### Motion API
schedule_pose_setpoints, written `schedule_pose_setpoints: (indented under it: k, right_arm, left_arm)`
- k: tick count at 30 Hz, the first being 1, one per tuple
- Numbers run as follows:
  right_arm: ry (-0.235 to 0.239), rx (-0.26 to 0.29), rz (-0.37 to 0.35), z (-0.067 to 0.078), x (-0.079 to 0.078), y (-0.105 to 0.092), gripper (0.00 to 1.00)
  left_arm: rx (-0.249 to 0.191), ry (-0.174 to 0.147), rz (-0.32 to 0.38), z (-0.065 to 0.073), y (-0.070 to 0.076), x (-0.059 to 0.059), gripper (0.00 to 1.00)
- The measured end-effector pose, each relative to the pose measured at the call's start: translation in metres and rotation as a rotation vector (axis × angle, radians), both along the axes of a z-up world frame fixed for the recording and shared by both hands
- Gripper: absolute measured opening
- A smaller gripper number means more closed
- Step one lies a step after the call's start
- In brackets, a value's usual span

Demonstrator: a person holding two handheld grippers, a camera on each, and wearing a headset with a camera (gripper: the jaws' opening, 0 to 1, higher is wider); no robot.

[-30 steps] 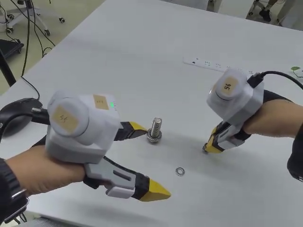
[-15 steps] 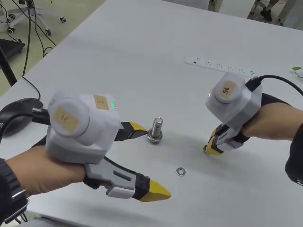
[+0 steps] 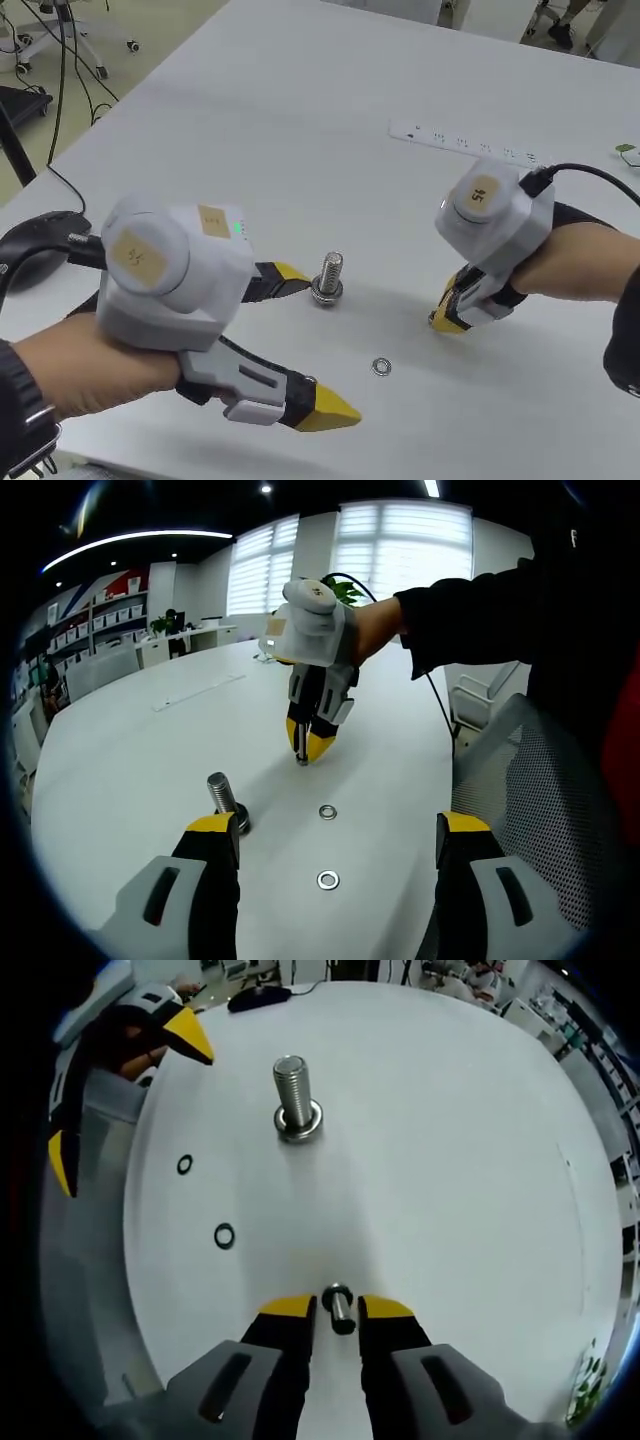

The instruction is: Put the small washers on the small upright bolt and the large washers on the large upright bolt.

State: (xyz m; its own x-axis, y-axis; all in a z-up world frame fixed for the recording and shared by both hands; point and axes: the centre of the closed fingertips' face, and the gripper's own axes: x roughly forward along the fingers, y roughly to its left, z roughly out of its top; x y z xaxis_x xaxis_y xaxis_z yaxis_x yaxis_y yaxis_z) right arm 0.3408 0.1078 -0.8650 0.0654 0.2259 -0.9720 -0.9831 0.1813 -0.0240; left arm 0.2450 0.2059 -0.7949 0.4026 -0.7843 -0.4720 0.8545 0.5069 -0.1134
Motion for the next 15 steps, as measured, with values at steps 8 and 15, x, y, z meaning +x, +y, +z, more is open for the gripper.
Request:
schedule_pose_setpoints:
  k: [8,15]
  right_arm:
    - [-0.01,0.011,-0.02,0.001,0.002,-0.005,0.24]
    - [-0.018,0.016,-0.037,0.005,0.002,-0.013,0.26]
  left_arm:
    - [0.002,0.001,-0.003,-0.001,-0.001,-0.001,0.8]
    - [0.003,0.0,-0.004,-0.001,-0.002,-0.002,0.8]
